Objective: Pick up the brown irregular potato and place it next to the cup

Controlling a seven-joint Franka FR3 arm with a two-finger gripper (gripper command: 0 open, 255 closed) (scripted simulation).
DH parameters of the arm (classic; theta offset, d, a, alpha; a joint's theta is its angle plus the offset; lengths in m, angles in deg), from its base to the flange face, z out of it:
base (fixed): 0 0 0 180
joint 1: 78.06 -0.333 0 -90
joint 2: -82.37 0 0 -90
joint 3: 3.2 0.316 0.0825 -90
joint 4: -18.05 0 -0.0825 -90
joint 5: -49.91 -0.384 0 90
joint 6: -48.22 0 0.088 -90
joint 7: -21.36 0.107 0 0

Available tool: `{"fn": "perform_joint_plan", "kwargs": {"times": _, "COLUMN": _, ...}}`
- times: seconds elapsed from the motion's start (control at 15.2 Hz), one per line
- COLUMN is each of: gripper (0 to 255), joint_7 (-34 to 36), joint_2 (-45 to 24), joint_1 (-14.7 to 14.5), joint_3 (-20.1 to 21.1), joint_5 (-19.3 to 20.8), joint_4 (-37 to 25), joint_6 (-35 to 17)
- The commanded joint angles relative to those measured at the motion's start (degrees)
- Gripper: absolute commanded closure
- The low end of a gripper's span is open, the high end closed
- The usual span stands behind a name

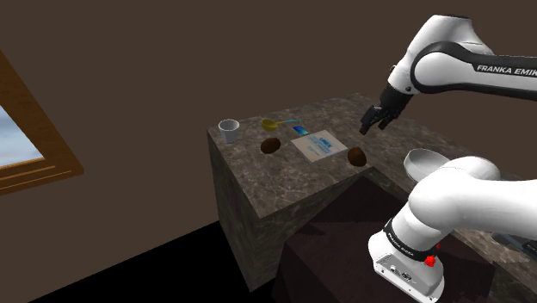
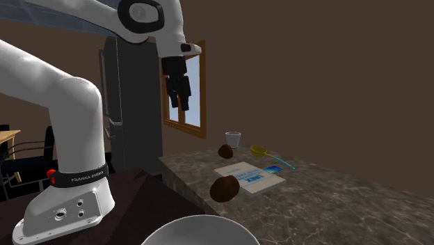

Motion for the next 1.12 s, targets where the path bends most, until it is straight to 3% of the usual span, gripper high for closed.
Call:
{"fn": "perform_joint_plan", "kwargs": {"times": 0.0, "gripper": 0, "joint_7": -2.5, "joint_2": 0.8, "joint_1": 2.1, "joint_3": -3.7, "joint_5": 2.2, "joint_4": 3.6, "joint_6": -5.4}}
{"fn": "perform_joint_plan", "kwargs": {"times": 0.26, "gripper": 0, "joint_7": -8.0, "joint_2": -1.5, "joint_1": 6.1, "joint_3": -12.2, "joint_5": 6.6, "joint_4": 9.1, "joint_6": -17.6}}
{"fn": "perform_joint_plan", "kwargs": {"times": 0.46, "gripper": 0, "joint_7": -12.7, "joint_2": -6.8, "joint_1": 7.5, "joint_3": -20.0, "joint_5": 9.6, "joint_4": 11.5, "joint_6": -28.4}}
{"fn": "perform_joint_plan", "kwargs": {"times": 0.79, "gripper": 0, "joint_7": -13.0, "joint_2": -6.5, "joint_1": 7.7, "joint_3": -20.0, "joint_5": 9.6, "joint_4": 11.2, "joint_6": -27.7}}
{"fn": "perform_joint_plan", "kwargs": {"times": 0.86, "gripper": 0, "joint_7": -25.5, "joint_2": -23.1, "joint_1": -2.3, "joint_3": -42.3, "joint_5": 9.6, "joint_4": 11.2, "joint_6": -52.6}}
{"fn": "perform_joint_plan", "kwargs": {"times": 1.06, "gripper": 0, "joint_7": -33.1, "joint_2": -27.7, "joint_1": -18.5, "joint_3": -61.6, "joint_5": 6.9, "joint_4": 8.5, "joint_6": -63.0}}
